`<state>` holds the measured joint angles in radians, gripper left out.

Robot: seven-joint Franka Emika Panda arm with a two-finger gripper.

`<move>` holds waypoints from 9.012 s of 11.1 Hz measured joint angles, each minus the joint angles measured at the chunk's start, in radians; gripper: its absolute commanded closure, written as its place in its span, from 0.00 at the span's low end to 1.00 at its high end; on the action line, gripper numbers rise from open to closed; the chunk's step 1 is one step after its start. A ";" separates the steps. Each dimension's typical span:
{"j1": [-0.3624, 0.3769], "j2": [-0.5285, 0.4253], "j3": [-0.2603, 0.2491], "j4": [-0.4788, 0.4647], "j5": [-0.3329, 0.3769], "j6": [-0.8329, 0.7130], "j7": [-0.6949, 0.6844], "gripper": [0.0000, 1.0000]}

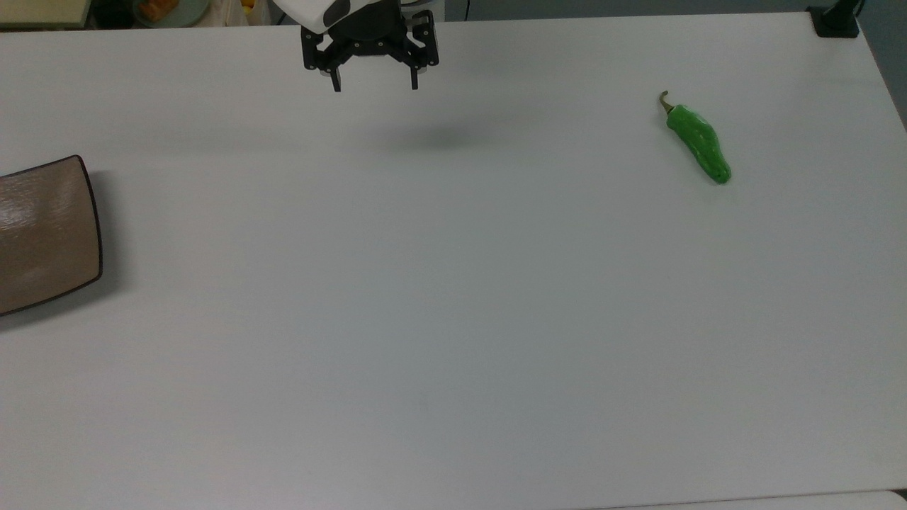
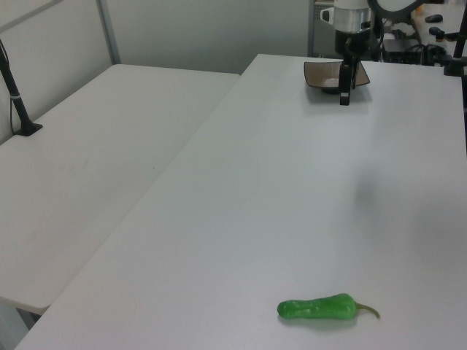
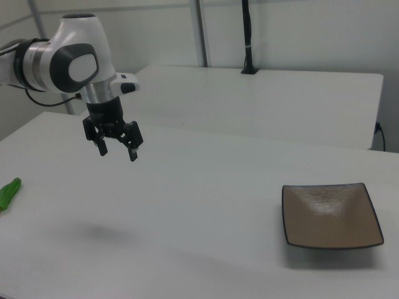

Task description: Chili peppers are placed on a ceramic plate

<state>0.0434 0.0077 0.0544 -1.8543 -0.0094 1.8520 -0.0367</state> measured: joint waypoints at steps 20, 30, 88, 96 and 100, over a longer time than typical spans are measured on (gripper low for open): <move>0.346 0.315 0.346 -0.004 0.104 0.453 0.203 0.00; 0.413 0.483 0.355 0.058 -0.076 0.541 0.361 0.88; -0.277 0.228 0.094 0.355 0.026 -0.141 0.008 0.00; -0.023 0.043 0.024 0.172 -0.005 -0.095 0.117 0.00; -0.012 0.043 -0.010 0.161 0.006 -0.093 0.083 0.00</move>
<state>0.0309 0.0508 0.0448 -1.6935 -0.0034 1.7589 0.0465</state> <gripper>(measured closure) 0.000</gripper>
